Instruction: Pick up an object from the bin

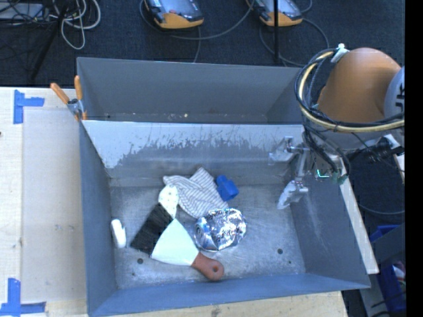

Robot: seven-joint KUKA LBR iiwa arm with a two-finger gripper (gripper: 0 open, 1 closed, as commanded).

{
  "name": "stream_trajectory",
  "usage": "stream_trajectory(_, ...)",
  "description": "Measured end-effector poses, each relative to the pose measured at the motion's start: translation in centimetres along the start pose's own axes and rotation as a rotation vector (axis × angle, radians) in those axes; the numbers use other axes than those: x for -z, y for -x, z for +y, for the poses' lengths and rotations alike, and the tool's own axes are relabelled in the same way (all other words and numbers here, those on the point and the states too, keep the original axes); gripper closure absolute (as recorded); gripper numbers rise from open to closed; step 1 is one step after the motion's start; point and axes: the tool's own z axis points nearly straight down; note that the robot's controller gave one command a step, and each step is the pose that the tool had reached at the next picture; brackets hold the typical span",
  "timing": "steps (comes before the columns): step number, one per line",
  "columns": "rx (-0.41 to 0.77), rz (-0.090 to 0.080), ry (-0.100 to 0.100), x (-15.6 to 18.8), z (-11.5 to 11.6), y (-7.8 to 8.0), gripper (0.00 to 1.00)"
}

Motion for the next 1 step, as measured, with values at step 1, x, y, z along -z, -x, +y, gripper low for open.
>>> stream_trajectory(1,0.002,-0.008,-0.001,0.48,0.02,0.14,0.00)
